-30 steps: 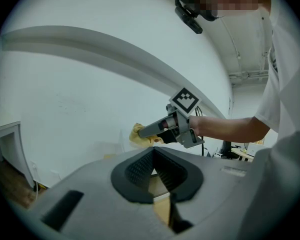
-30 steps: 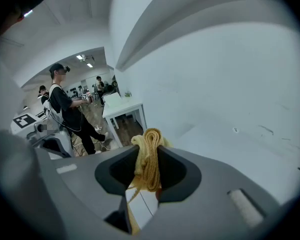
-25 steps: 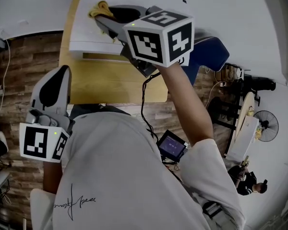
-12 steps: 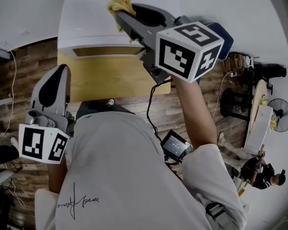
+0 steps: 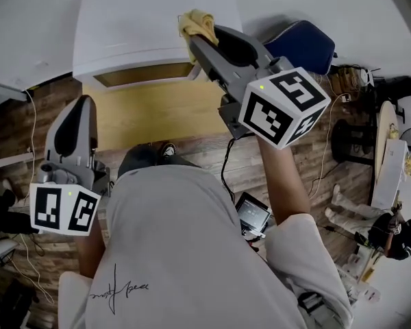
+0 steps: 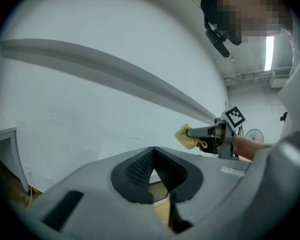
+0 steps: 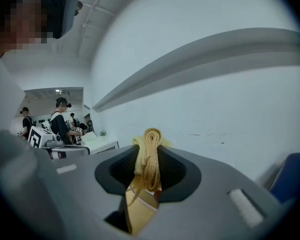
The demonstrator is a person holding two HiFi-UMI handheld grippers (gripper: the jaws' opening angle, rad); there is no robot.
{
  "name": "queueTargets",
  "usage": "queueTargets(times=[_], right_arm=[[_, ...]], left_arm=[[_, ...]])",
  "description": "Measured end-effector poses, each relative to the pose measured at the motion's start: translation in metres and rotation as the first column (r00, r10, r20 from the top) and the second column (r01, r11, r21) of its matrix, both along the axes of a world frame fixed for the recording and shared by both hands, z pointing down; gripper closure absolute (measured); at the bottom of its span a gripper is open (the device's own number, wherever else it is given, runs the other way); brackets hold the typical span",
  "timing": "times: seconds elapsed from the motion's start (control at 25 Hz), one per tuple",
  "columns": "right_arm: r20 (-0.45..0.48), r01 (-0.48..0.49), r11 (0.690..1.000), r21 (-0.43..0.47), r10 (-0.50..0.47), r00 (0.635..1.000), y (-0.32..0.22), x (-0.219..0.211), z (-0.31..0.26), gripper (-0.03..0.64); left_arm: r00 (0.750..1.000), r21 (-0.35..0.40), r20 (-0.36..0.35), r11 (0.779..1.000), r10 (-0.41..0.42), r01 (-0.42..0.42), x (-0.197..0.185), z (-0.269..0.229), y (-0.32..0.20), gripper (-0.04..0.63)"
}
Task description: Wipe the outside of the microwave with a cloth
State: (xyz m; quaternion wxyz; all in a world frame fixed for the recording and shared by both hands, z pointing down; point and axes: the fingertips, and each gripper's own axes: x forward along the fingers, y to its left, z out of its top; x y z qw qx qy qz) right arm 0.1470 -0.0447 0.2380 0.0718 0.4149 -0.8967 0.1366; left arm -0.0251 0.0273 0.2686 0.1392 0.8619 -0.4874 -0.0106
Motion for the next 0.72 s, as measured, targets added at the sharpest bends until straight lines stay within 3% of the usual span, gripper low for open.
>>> queueTargets(times=[0.4,0.72], right_arm=[[0.001,-0.094,0.995,0.042,0.094,0.996,0.047,0.060,0.016,0.500],[-0.039,-0.146,0.988,0.047,0.148,0.988,0.073,0.082,0.040,0.500]], left_arm=[[1.000,0.035,0.021,0.999,-0.022,0.022,0.027,0.005,0.016,0.604],[0.999,0.059,0.014,0.998,-0.038,0.038,0.037,0.004,0.031,0.604]])
